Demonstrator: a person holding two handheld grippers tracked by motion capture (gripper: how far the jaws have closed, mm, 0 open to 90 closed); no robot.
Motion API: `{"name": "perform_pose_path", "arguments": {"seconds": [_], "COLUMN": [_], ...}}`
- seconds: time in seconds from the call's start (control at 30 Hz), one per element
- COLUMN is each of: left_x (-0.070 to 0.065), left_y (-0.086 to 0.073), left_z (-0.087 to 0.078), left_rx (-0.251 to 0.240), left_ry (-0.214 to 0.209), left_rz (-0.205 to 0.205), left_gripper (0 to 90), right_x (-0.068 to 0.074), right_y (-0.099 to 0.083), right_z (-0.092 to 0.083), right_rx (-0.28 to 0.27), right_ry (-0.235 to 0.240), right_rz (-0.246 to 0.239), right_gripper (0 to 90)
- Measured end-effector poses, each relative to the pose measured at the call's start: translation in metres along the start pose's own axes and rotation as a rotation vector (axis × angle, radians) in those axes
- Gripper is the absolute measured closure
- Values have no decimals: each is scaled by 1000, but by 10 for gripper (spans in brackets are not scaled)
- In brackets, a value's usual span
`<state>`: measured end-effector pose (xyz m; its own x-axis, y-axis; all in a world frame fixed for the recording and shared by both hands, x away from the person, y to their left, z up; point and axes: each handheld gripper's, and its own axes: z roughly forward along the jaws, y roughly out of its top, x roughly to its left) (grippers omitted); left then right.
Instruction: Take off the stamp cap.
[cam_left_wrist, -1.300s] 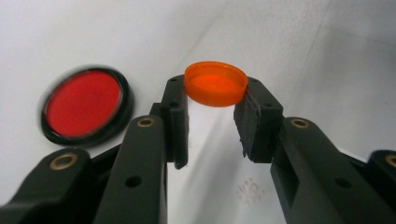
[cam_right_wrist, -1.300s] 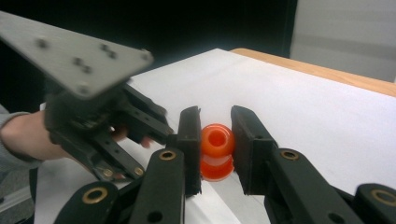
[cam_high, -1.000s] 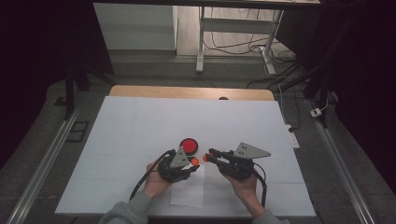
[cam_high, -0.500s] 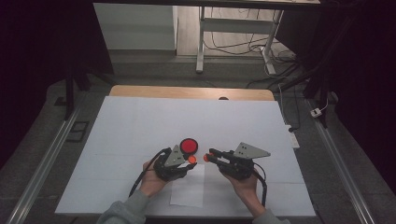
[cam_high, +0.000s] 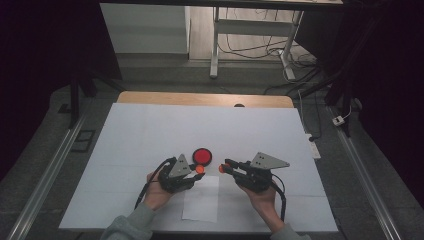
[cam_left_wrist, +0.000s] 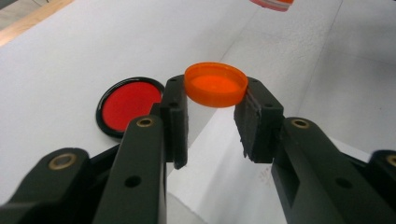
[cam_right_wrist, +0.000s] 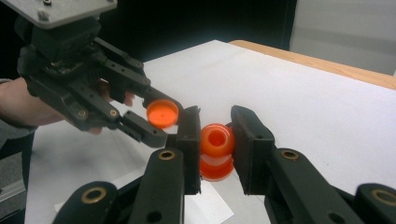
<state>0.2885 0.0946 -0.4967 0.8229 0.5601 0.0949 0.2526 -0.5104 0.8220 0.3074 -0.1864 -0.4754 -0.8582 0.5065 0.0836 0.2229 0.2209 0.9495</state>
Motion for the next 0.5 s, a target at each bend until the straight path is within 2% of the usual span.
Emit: {"name": "perform_pose_path", "arguments": {"seconds": [0.37, 0.5], "left_x": [8, 11], "left_y": [-9, -15], "left_z": [-15, -24], "left_rx": [-2, 4], "left_ry": [23, 34], "left_rz": [-25, -51], "left_gripper": [651, 651], "right_x": [-3, -5], "right_y": [1, 1], "right_z": [-3, -4], "right_rx": [-4, -7], "right_ry": [-13, -18], "right_rz": [7, 8], "right_gripper": [730, 730]}}
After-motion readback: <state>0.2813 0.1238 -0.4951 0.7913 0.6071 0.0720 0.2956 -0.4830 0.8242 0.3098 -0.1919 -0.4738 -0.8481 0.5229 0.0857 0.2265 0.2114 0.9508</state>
